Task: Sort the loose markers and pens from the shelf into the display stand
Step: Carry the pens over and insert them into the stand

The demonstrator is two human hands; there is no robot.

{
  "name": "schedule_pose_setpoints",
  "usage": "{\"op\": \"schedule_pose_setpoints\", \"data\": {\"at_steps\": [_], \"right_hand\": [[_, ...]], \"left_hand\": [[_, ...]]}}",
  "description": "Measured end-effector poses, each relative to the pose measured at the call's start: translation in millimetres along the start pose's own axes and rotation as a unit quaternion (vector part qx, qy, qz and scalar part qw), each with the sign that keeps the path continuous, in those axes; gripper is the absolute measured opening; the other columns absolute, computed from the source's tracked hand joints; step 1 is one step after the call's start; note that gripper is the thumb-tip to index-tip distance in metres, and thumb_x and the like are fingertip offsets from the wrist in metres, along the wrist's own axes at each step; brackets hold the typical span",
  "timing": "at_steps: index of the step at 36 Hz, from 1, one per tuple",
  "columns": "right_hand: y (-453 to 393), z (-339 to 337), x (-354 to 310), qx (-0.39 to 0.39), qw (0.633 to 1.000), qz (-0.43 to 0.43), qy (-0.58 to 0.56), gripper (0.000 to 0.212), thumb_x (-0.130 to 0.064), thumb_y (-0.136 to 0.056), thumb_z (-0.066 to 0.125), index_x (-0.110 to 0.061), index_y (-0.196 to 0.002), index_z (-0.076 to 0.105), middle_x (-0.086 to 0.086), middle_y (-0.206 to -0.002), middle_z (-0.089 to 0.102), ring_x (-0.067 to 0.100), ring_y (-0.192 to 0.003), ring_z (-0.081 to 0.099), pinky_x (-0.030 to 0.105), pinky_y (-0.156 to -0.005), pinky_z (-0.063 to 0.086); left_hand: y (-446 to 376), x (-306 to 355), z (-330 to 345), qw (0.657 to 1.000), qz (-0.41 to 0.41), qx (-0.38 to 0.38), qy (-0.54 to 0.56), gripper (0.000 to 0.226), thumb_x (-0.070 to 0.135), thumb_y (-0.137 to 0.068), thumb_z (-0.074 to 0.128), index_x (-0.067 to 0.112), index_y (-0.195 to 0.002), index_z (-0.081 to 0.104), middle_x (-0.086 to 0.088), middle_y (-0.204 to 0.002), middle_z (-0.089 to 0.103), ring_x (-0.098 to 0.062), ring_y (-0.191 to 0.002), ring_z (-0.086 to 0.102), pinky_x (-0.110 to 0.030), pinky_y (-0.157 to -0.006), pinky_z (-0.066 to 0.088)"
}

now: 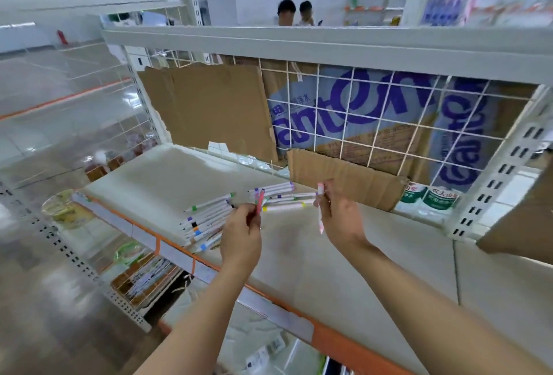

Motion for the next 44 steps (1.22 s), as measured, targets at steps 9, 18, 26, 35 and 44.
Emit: {"op": "schedule_pose_setpoints", "data": {"at_steps": [9,18,26,35,44], "right_hand": [[36.1,-43.9,21.9,0.076,0.990,0.115,0.042,0.026,-0.001,-0.094,0.042,-0.007,-0.116,0.053,0.008,-0.084,0.060,0.030,-0.073,0.055,0.027,-0.060,0.036],[92.5,-97.0,27.9,0.170,0.954,0.195,0.148,0.017,-0.020,-0.093,0.057,-0.014,-0.108,0.059,0.004,-0.090,0.063,0.029,-0.083,0.058,0.030,-0.059,0.034],[166.7,-163.8,47.3,0.282,0.908,0.262,0.166,0.008,-0.015,-0.089,0.060,-0.016,-0.083,0.054,-0.001,-0.067,0.059,0.027,-0.067,0.053,0.035,-0.057,0.041],[254.2,-242.8,69.8,0.384,0.858,0.290,0.178,0.030,-0.023,-0.095,0.053,-0.014,-0.068,0.048,0.003,-0.069,0.050,0.024,-0.066,0.048,0.033,-0.055,0.032],[348.4,-335.0,86.4,0.402,0.827,0.330,0.213,0.007,-0.013,-0.093,0.055,-0.012,-0.098,0.060,0.001,-0.085,0.059,0.022,-0.074,0.055,0.038,-0.065,0.043]], "left_hand": [[6.8,7.8,14.7,0.994,0.044,-0.080,0.067,0.013,0.006,-0.092,0.054,0.016,-0.090,0.062,0.002,-0.079,0.058,-0.024,-0.079,0.054,-0.030,-0.066,0.038],[27.5,36.3,48.0,0.973,0.104,-0.170,0.116,0.011,0.005,-0.092,0.055,0.013,-0.092,0.062,-0.002,-0.083,0.061,-0.023,-0.078,0.056,-0.030,-0.067,0.039],[63.2,87.0,91.4,0.940,0.159,-0.245,0.177,0.015,0.002,-0.090,0.057,0.016,-0.088,0.060,-0.005,-0.078,0.058,-0.016,-0.065,0.050,-0.017,-0.060,0.036],[144.4,158.0,128.6,0.903,0.233,-0.311,0.184,0.013,-0.001,-0.089,0.058,0.008,-0.095,0.064,-0.005,-0.084,0.062,-0.020,-0.073,0.055,-0.020,-0.062,0.031],[255.3,236.7,161.9,0.877,0.255,-0.355,0.199,0.017,0.010,-0.094,0.054,0.005,-0.107,0.064,-0.003,-0.084,0.062,-0.024,-0.079,0.060,-0.028,-0.065,0.034]]}}
Point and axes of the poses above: each hand's wrist, its own y-axis away from the middle knuckle, its own z-axis out of the palm, x = y × z, the point moved 2 cm from there along -y, towards the middle knuckle
